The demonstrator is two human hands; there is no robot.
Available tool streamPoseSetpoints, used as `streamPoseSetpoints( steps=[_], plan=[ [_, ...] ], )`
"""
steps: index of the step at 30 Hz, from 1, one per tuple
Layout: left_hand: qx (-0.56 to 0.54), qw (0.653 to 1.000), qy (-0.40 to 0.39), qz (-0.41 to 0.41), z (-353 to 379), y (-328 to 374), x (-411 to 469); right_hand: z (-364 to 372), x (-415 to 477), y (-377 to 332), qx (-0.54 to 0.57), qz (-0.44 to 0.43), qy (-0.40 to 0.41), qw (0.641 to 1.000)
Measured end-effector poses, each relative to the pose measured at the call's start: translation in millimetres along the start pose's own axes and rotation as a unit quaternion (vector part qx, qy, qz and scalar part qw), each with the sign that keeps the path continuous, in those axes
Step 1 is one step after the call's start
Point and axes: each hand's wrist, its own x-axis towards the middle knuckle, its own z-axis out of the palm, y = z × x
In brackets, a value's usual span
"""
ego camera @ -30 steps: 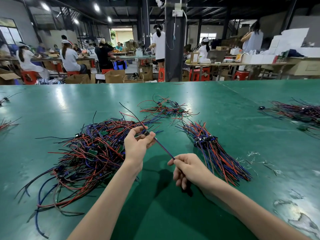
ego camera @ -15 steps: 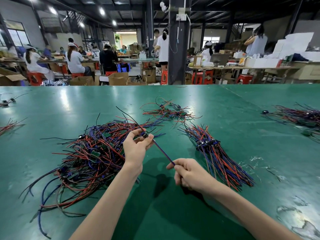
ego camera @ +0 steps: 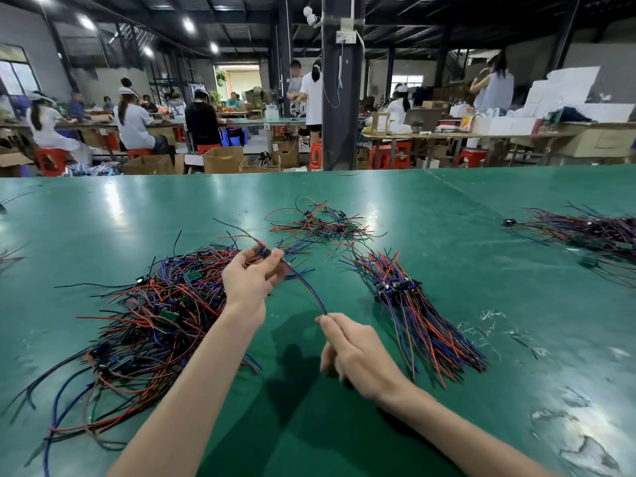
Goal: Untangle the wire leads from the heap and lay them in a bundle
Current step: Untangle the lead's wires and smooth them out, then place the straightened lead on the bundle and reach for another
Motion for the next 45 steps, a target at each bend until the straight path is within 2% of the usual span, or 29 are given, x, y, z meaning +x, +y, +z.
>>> streamPoseSetpoints(
  steps=[5, 11, 14, 17, 19, 21, 25, 28, 32, 34, 36, 39, 42, 45],
  plan=[
    [-0.032, 0.994, -0.074, -0.078, 41.4, 11.1, 3.1, 5.5, 1.7, 4.3, -0.157, -0.034, 0.039, 0.986],
    [-0.020, 0.981, -0.150, -0.121, 111.9, 0.2, -9.1, 8.9, 4.1, 13.4, -0.294, -0.033, 0.003, 0.955],
    [0.085, 0.967, -0.182, -0.159, 132.2, -26.4, -25.4, 5.5, 2.1, 11.2, -0.326, -0.073, -0.016, 0.942],
    [0.227, 0.929, -0.224, -0.190, 137.3, -62.0, -43.7, 1.1, -0.4, 8.6, -0.334, -0.112, -0.048, 0.935],
    [0.303, 0.911, -0.228, -0.164, 134.8, -78.6, -49.0, -0.1, -1.8, 10.3, -0.339, -0.117, -0.054, 0.932],
    [0.373, 0.896, -0.224, -0.093, 133.0, -87.4, -50.5, 0.2, -1.9, 13.4, -0.333, -0.105, -0.040, 0.936],
    [0.506, 0.833, -0.218, 0.039, 130.3, -85.6, -56.5, 0.8, -1.7, 14.5, -0.333, -0.103, -0.034, 0.937],
    [0.554, 0.795, -0.222, 0.108, 120.9, -74.9, -57.1, -0.3, 0.6, 13.3, -0.370, -0.110, -0.052, 0.921],
    [0.501, 0.825, -0.231, 0.124, 89.9, -44.9, -45.8, 6.7, 6.8, 12.6, -0.362, -0.071, -0.039, 0.929],
    [0.522, 0.811, -0.213, 0.154, 66.9, -21.6, -32.6, 9.5, 6.7, 15.0, -0.363, -0.068, -0.029, 0.929],
    [0.569, 0.781, -0.182, 0.180, 41.6, 5.0, -16.6, 10.3, 6.1, 17.7, -0.353, -0.075, -0.015, 0.932],
    [0.662, 0.722, -0.106, 0.171, 2.0, 36.5, 12.5, 10.5, 5.4, 17.6, -0.340, -0.079, -0.009, 0.937],
    [0.752, 0.642, -0.004, 0.152, -32.7, 50.5, 40.9, 11.3, 4.9, 18.2, -0.321, -0.081, -0.007, 0.944],
    [0.827, 0.554, 0.019, 0.092, -51.9, 48.2, 60.6, 10.6, 6.1, 18.6, -0.312, -0.085, -0.006, 0.946]
  ],
)
